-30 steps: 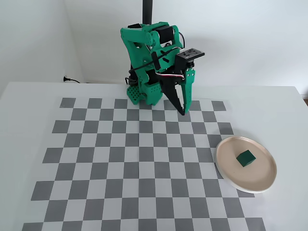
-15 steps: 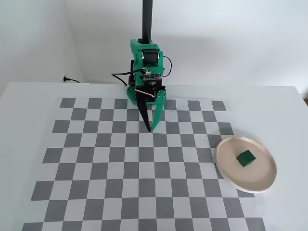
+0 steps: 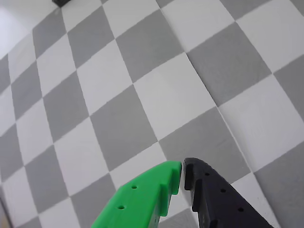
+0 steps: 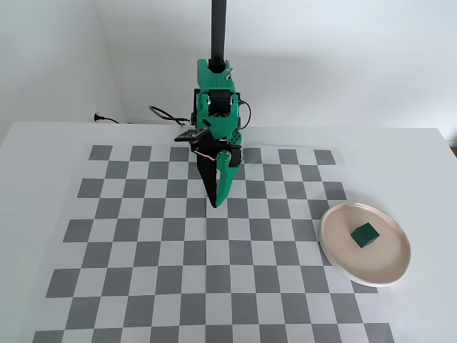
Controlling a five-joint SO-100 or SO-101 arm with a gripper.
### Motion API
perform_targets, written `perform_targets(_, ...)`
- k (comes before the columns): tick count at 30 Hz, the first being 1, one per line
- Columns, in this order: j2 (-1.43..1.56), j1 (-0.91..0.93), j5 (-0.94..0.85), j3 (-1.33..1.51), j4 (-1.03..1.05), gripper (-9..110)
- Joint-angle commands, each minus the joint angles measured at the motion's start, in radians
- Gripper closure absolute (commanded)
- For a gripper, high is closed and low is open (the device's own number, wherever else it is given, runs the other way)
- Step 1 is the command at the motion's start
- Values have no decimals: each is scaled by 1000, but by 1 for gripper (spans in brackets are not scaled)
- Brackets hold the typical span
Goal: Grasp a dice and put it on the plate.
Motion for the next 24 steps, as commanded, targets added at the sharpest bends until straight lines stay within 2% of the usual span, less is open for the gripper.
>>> perform_targets(1,12,35,290,-15,-25,106)
perform_targets(5,12,84,586,-15,-5,106)
perform_targets(8,12,100,726,-15,66,106)
perform_targets(15,12,107,854,-15,66,106)
perform_targets(24,12,106,854,-15,69,106)
